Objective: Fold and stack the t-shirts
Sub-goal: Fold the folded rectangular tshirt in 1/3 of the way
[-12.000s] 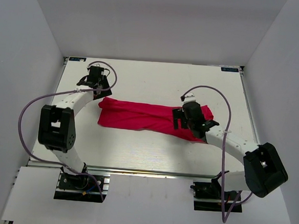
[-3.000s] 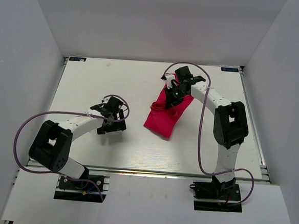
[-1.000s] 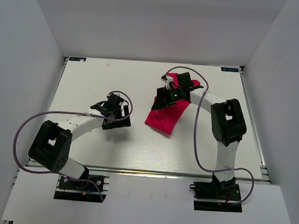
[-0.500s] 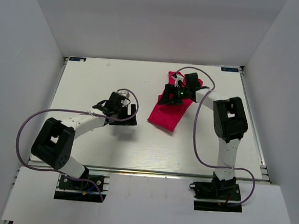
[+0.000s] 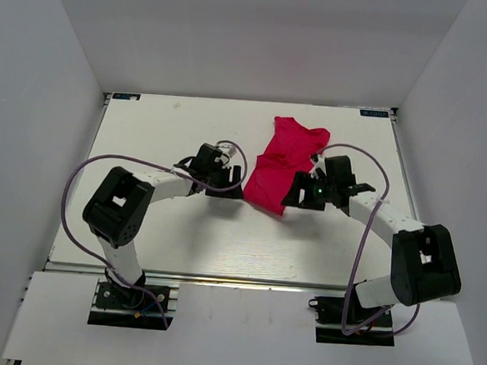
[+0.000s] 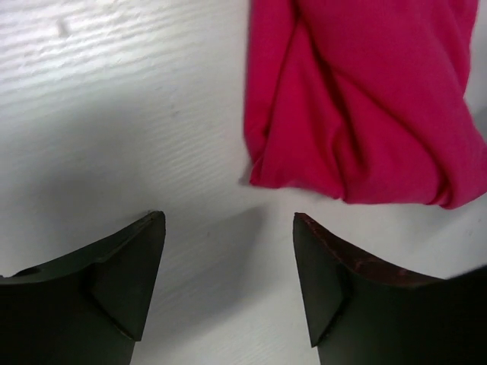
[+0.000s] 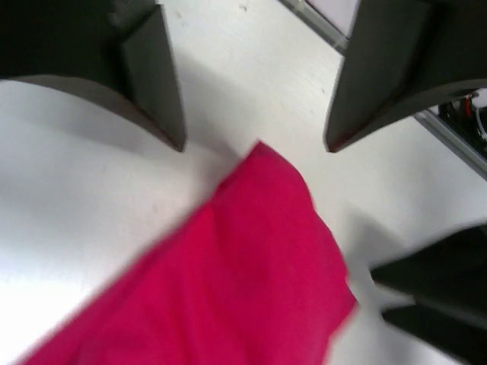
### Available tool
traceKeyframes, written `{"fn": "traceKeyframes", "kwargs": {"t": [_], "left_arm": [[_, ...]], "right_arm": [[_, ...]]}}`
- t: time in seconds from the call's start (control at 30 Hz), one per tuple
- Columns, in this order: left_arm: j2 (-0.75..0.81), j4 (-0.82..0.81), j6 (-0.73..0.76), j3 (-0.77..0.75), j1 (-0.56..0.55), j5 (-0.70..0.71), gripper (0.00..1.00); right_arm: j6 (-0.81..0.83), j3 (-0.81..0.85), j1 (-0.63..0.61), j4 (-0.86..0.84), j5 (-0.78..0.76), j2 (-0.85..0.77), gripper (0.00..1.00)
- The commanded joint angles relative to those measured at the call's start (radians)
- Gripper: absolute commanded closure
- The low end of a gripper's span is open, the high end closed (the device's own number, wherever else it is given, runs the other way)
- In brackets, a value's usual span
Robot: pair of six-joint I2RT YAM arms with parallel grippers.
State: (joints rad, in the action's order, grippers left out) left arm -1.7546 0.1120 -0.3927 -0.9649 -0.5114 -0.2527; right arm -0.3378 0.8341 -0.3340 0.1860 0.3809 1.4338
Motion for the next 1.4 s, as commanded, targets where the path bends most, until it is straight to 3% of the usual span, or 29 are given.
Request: {"fn": "traceKeyframes", "kwargs": {"t": [0.0,0.03,0.07,0.3,0.33,0.5,0.6,0.63,0.67,0.73,0.93,1.03,1.07,1.37], "left_arm": [[-0.031,-0.037,0.018,-0.055,-0.021,-0.037,0.23],[-0.043,-0.037,0.028,-0.067,-0.021,-0.027,0.32],[-0.043,-0.037,0.028,-0.067,-0.021,-0.026,0.35],[-0.062,-0.089,0.028,-0.057,-0.049,-0.060,0.38],[-0.062,-0.089,0.028,-0.057,-0.058,-0.060,0.43],[-0.100,-0.098,0.028,-0.078,-0.067,-0.071,0.49],[-0.109,-0.098,0.028,-0.078,-0.076,-0.083,0.68],[-0.109,-0.098,0.028,-0.078,-0.076,-0.094,0.77],[-0.109,-0.107,0.028,-0.078,-0.085,-0.094,1.00],[-0.109,-0.118,0.028,-0.063,-0.085,-0.094,1.00],[0.003,-0.190,-0.008,0.067,-0.076,-0.019,1.00],[0.079,-0.201,-0.038,0.126,-0.067,0.057,1.00],[0.116,-0.186,-0.038,0.136,-0.056,0.082,1.00],[0.193,-0.147,-0.048,0.235,-0.056,0.176,1.00]], "right_arm": [[-0.055,-0.073,-0.003,0.010,-0.008,-0.029,0.25],[-0.059,-0.088,-0.003,0.006,-0.001,-0.029,0.30],[-0.063,-0.101,0.000,-0.005,0.015,-0.026,0.34],[-0.066,-0.093,-0.008,-0.105,0.092,0.022,0.38],[-0.064,-0.099,-0.008,-0.111,0.095,0.028,0.38],[-0.075,-0.082,-0.010,-0.169,0.142,0.099,0.42],[-0.076,-0.070,-0.011,-0.217,0.153,0.140,0.54],[-0.075,-0.061,-0.010,-0.221,0.157,0.151,0.75],[-0.075,-0.059,-0.011,-0.221,0.156,0.163,0.87],[-0.070,-0.082,-0.007,-0.235,0.173,0.154,1.00],[-0.064,-0.164,-0.007,-0.252,0.135,0.065,1.00],[-0.021,-0.171,-0.002,-0.191,0.052,0.024,1.00],[-0.011,-0.173,0.000,-0.101,-0.003,-0.002,1.00],[0.032,-0.250,0.004,-0.007,-0.054,-0.061,1.00]]}}
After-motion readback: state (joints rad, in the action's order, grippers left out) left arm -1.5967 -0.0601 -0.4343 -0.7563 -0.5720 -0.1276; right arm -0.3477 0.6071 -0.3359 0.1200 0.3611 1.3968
